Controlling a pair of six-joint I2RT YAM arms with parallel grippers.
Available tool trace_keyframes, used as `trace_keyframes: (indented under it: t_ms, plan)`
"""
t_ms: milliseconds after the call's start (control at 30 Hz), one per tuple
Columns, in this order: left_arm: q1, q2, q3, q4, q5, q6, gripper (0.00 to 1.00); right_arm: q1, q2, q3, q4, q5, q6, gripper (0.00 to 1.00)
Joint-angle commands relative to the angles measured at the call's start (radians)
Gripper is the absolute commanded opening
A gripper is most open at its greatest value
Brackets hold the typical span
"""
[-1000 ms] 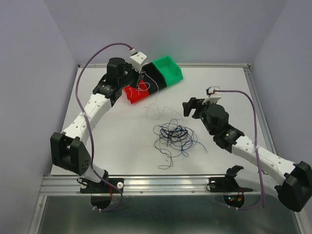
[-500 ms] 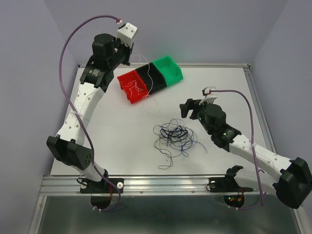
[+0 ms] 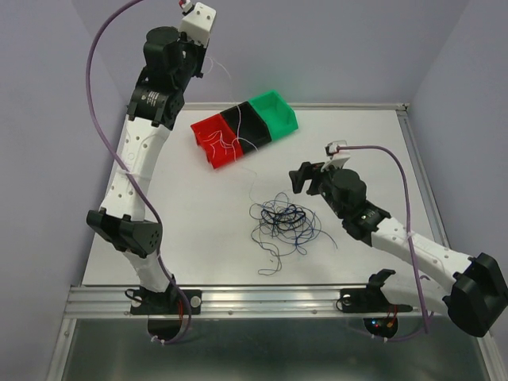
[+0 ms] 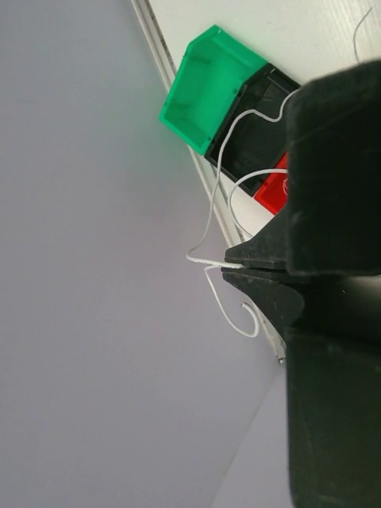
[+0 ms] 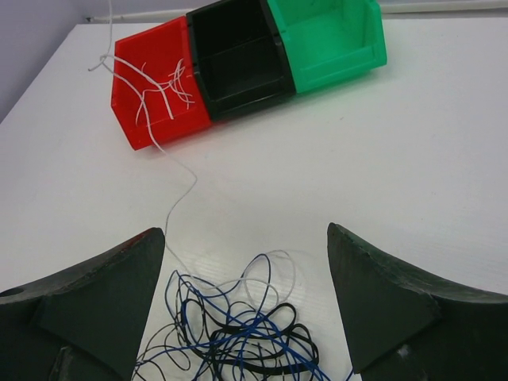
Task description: Untangle the cables
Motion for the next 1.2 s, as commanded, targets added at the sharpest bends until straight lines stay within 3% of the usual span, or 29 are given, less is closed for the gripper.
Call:
trace_keyframes:
  t_ms: [0, 300, 800, 1167]
  plan:
    - [0.012, 0.029, 0.091, 0.035, -0.124, 0.052, 0.00, 0.008, 0.000, -0.015, 0.064, -0.012, -0.013, 0.88]
    - [0.032, 0.053, 0.008, 0.127, -0.138, 0.072, 0.00, 0.006, 0.058, 0.000, 0.081, -0.107, -0.028, 0.88]
    - [0.102, 0.134, -0.248, 0.253, -0.033, 0.052, 0.00, 0.006, 0.080, 0.003, 0.087, -0.126, -0.022, 0.88]
    - [0.118, 0.220, -0.323, 0.271, 0.034, 0.008, 0.00, 0.006, 0.085, 0.003, 0.089, -0.126, -0.022, 0.88]
